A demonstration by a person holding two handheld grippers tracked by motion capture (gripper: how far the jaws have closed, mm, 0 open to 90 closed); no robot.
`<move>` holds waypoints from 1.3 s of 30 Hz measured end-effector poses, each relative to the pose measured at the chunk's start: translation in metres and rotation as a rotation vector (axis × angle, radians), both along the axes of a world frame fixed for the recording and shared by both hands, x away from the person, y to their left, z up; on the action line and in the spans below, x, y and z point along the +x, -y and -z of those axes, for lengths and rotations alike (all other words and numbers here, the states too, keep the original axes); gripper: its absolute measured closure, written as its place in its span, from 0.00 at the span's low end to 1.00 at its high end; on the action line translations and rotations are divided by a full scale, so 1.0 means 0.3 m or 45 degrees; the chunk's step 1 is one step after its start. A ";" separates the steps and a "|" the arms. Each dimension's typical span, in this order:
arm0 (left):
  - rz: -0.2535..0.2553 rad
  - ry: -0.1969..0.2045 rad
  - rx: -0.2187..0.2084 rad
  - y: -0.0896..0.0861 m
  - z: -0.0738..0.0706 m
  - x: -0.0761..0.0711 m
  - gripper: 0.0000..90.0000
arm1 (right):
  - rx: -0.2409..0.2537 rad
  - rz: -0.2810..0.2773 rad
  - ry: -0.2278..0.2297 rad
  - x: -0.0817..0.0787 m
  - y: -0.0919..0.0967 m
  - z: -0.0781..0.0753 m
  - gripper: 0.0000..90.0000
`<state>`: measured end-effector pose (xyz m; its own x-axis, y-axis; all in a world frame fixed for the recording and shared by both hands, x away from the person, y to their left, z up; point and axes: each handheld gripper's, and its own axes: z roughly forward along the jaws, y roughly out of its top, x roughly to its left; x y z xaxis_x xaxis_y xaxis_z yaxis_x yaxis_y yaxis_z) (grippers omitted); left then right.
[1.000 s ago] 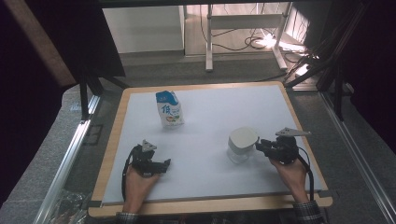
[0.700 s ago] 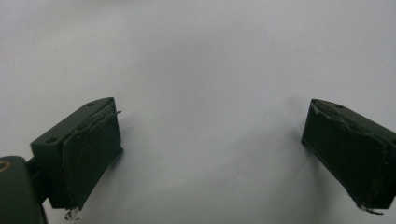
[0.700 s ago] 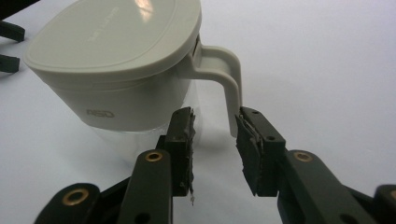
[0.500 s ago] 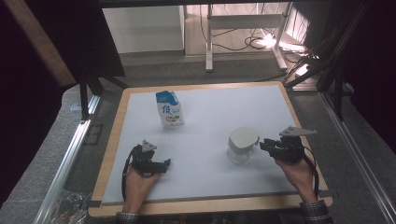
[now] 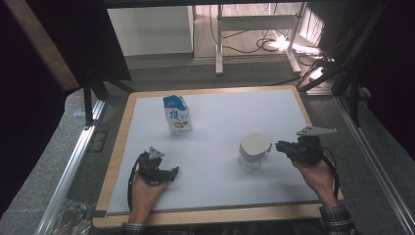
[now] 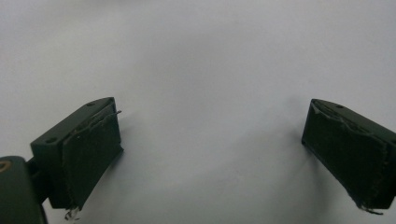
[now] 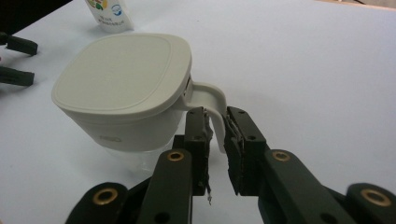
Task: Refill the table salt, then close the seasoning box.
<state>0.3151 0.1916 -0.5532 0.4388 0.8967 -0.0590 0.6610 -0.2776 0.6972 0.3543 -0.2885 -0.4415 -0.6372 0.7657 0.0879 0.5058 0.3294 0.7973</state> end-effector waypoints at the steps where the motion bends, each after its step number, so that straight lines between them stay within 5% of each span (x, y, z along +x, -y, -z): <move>1: 0.000 0.000 0.000 0.000 0.000 0.000 0.05 | -0.006 0.002 0.000 0.001 -0.001 -0.005 0.87; 22: 0.000 0.001 0.001 0.000 0.000 0.000 0.05 | -0.012 -0.019 0.010 0.036 -0.016 -0.072 0.95; 39: -0.002 0.005 -0.004 0.001 0.001 0.000 0.05 | -0.054 -0.091 0.031 0.058 -0.098 -0.093 0.99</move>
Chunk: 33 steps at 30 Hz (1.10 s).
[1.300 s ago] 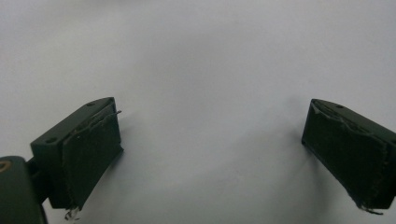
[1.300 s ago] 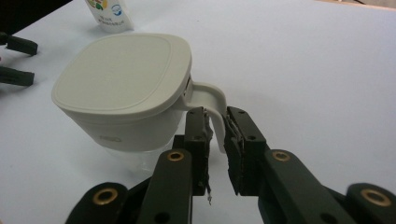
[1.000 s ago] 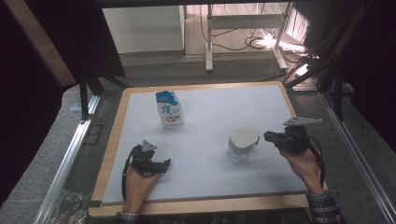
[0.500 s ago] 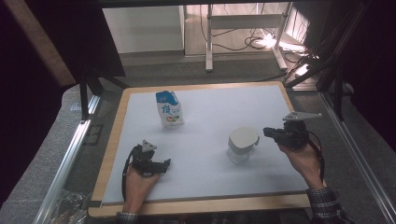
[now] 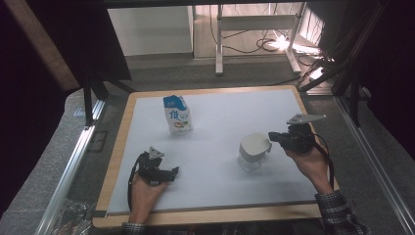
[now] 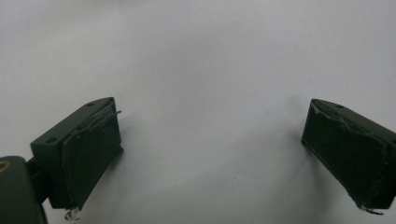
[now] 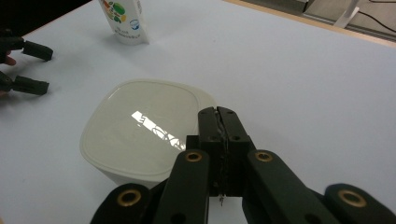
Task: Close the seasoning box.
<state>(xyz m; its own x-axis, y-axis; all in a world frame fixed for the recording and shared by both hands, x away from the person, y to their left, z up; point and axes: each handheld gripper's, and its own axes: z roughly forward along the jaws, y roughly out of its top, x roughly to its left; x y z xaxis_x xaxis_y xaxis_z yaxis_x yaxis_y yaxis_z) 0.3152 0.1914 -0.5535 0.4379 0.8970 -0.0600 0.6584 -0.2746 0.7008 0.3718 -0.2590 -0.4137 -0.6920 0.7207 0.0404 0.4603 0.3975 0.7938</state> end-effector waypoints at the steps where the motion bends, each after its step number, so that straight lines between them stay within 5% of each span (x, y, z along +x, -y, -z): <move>1: 0.000 0.000 0.000 0.000 0.000 0.000 0.05 | -0.002 -0.004 -0.001 0.001 -0.005 0.000 0.99; 33: 0.000 0.000 0.000 0.000 0.000 0.000 0.05 | -0.076 0.003 0.055 0.018 -0.036 0.025 1.00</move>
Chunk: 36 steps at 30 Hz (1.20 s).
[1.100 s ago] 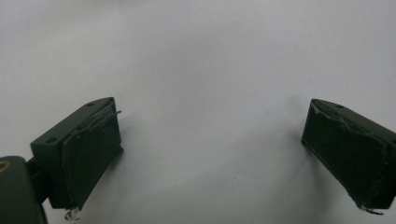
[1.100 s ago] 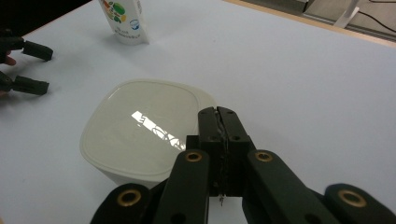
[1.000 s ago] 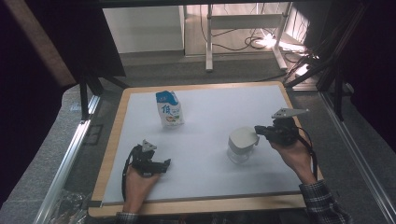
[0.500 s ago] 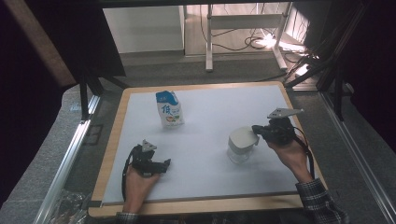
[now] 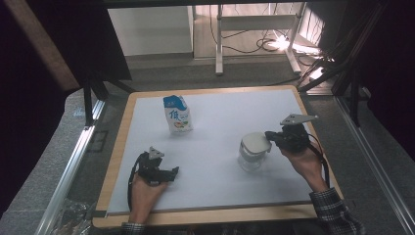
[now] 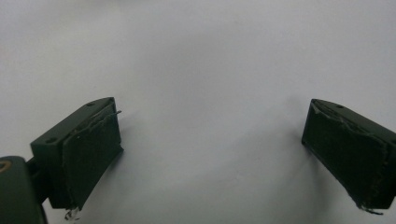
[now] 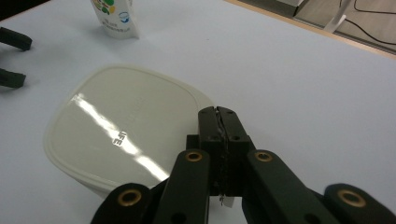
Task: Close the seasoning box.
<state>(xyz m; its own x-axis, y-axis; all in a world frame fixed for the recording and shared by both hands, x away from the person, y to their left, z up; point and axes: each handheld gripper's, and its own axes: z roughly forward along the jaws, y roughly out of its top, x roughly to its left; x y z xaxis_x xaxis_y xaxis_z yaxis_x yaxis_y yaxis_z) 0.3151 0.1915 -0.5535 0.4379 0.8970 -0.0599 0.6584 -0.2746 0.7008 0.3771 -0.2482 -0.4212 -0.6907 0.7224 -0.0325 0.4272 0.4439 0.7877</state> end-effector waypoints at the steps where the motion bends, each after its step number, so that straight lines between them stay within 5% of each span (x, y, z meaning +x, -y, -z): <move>1: 0.000 0.000 0.000 0.000 0.000 0.000 0.05 | 0.002 0.002 -0.002 0.000 0.001 0.001 0.99; 13: 0.006 -0.003 0.008 -0.002 -0.001 0.000 0.05 | -0.013 0.026 -0.014 0.014 0.016 0.019 1.00; 22: 0.004 -0.004 0.005 -0.001 -0.001 0.000 0.05 | 0.044 0.024 -0.055 0.027 0.047 0.057 0.99; 36: 0.002 -0.008 0.007 0.001 -0.001 0.000 0.04 | 0.053 0.077 -0.035 0.023 0.084 0.103 0.96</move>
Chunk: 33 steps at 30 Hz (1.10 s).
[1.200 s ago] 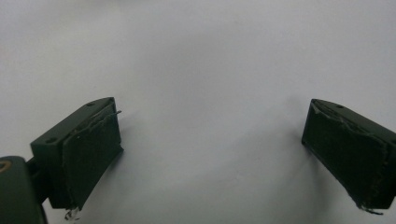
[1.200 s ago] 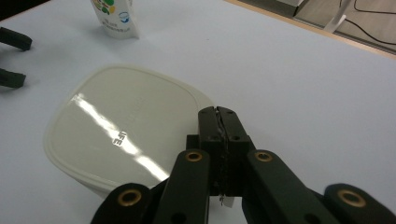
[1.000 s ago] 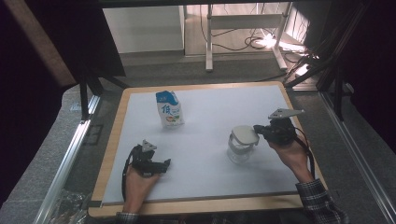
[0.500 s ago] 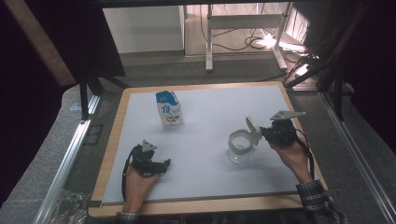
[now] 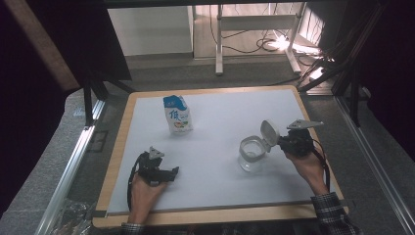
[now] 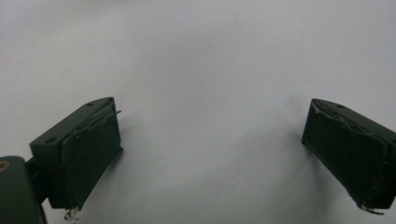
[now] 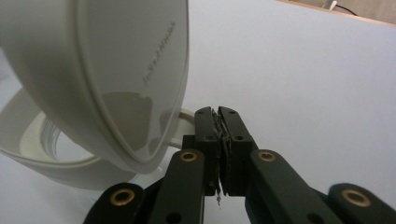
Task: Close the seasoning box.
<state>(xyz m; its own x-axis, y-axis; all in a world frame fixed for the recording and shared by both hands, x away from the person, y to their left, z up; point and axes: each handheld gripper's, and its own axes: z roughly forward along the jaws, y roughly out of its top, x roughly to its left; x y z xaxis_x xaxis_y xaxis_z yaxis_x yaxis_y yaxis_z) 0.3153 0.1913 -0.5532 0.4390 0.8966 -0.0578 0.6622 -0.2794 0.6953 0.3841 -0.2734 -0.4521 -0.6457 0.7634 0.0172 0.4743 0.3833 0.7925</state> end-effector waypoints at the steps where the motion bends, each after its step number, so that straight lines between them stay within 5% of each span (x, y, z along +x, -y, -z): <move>1: 0.000 -0.001 0.000 0.000 0.000 0.000 0.04 | 0.001 0.003 0.004 -0.001 0.003 0.001 0.95; 18: -0.007 -0.002 -0.005 0.002 0.000 0.001 0.04 | -0.054 0.105 0.007 -0.057 0.052 0.064 0.66; 33: -0.001 -0.010 -0.022 -0.004 -0.003 0.003 0.04 | 0.002 0.157 -0.050 -0.087 0.085 0.159 0.41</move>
